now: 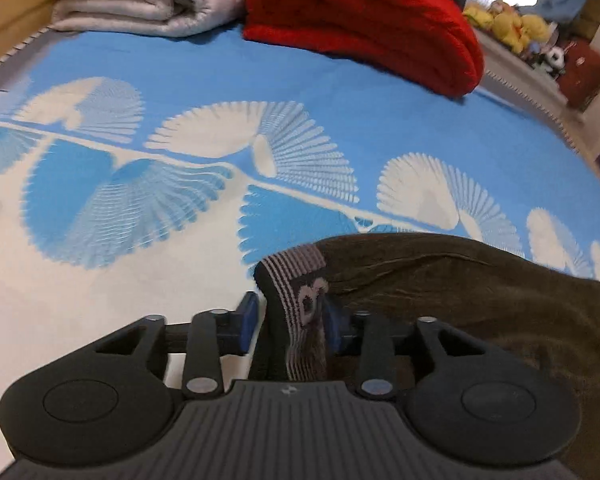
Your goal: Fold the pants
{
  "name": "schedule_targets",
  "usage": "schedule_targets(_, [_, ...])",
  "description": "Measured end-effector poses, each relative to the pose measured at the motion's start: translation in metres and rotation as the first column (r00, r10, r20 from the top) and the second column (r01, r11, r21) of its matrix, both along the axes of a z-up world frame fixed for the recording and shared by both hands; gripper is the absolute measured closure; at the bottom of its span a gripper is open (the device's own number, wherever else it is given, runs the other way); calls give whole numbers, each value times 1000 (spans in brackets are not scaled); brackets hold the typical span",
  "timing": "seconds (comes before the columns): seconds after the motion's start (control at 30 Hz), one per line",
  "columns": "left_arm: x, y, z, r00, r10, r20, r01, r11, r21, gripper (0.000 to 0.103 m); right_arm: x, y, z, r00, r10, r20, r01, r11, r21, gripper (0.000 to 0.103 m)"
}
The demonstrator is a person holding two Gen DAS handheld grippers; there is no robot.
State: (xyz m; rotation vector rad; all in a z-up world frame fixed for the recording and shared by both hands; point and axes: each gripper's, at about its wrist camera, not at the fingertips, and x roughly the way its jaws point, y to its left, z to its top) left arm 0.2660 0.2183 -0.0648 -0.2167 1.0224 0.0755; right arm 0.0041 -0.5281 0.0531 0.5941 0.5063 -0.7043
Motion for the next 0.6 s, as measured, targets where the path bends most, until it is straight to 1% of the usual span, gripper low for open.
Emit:
schedule_targets(0.07, [-20,-2,23,1000,-9,-20,9,1000,1,51,6,-1,-3,1000,18,-2,-18,1000,17,66])
schedule_targets(0.13, [-49,0,41,999,-22,-24,21,999,-31,47,16,3,-3,998,64,6,-64,997,32,66])
schedule_targets(0.17, [-63,1,44,999,-30,-31,28,999,-46,41,19,6,-3,996,88,14,-89,995,35,66])
schedule_targets(0.2, [-79,3,45,998,-31,-47,29,998,-58,36,23,10,-2,993,114,22,-114,993,34,66])
schedule_targets(0.23, [-94,3,41,997,-30,-67,26,997,-66,35,26,15,-1,989,142,29,-143,989,31,66])
schedule_targets(0.3, [-117,2,23,994,-32,-104,24,997,-72,31,31,25,3,981,192,33,-193,981,20,66])
schedule_targets(0.33, [-126,2,10,992,-27,-122,18,997,-73,31,33,30,5,976,216,33,-216,976,11,66])
schedule_targets(0.4, [-141,3,-22,987,10,-161,-24,996,-89,31,35,40,8,967,252,30,-252,968,-4,66])
schedule_targets(0.43, [-142,5,-36,972,22,-235,-44,995,-87,35,35,44,10,963,268,27,-268,963,-10,66])
schedule_targets(0.47, [-143,10,-42,968,69,-241,-93,992,-89,39,35,48,12,960,279,25,-279,960,-13,66])
schedule_targets(0.5, [-146,13,-41,975,96,-203,-118,988,-102,37,34,51,13,957,289,24,-289,957,-14,66])
schedule_targets(0.53, [-147,14,-42,977,92,-192,-112,989,-95,36,32,53,14,956,294,25,-293,956,-12,66])
schedule_targets(0.6, [-146,12,-42,981,47,-187,-66,994,-93,36,29,54,16,954,297,33,-297,955,-6,66])
